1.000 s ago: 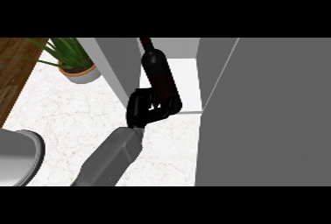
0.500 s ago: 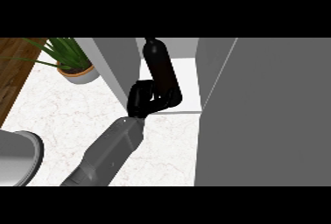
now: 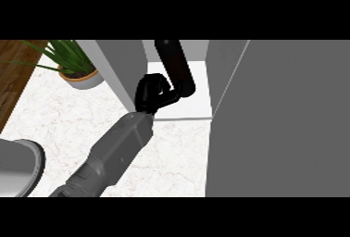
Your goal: Pick up the wine, place it into the cabinet and close the cabinet
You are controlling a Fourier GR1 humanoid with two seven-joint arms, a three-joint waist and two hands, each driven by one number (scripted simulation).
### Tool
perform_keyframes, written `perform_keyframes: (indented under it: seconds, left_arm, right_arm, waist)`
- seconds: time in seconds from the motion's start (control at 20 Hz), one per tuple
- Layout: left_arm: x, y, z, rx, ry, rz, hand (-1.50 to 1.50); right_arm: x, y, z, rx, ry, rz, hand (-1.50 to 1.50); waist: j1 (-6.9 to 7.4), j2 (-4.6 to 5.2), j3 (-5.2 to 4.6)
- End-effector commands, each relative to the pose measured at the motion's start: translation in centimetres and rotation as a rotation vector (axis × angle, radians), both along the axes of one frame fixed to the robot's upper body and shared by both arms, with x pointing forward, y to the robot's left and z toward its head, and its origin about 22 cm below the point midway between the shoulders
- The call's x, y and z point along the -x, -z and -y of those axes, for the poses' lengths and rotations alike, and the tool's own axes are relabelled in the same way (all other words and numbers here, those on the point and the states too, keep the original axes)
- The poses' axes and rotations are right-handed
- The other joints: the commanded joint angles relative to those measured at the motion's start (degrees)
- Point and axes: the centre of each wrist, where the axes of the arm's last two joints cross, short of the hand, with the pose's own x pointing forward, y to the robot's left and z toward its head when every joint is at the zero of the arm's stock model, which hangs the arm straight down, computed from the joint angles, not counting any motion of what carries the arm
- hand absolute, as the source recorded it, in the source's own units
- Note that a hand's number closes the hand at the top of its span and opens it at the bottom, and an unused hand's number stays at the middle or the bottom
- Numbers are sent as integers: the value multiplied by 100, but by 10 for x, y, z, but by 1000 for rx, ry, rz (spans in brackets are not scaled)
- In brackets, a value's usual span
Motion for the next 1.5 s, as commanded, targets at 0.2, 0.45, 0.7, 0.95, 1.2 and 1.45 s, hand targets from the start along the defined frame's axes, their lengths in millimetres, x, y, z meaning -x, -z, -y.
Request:
perform_keyframes:
  seconds: [0.2,0.45,0.7,0.95,1.2,1.45]
  left_arm:
    - [-18,-14,-4,-42,-47,-36,150]
    - [-17,-13,-3,-73,-69,-75,150]
    - [-5,15,-21,-48,-76,-33,150]
    - [-15,4,-22,-32,-158,-26,150]
    - [-19,1,-36,-52,-198,77,-150]
    - [-5,12,-18,-45,-157,152,-150]
  right_arm:
    - [6,-3,-10,2,-16,9,-150]
    - [-10,10,-10,-12,-28,2,-150]
    - [-11,0,3,5,-10,-2,-150]
    - [-12,-7,-7,5,-10,23,-150]
    - [-6,0,-15,-1,8,26,-150]
    - [-8,-5,-10,14,-6,28,-150]
  waist:
    - [-21,7,0]
    - [-132,45,0]
    - [-80,49,-2]
    - [-70,53,-4]
    - [-43,36,-2]
    - [13,-11,1]
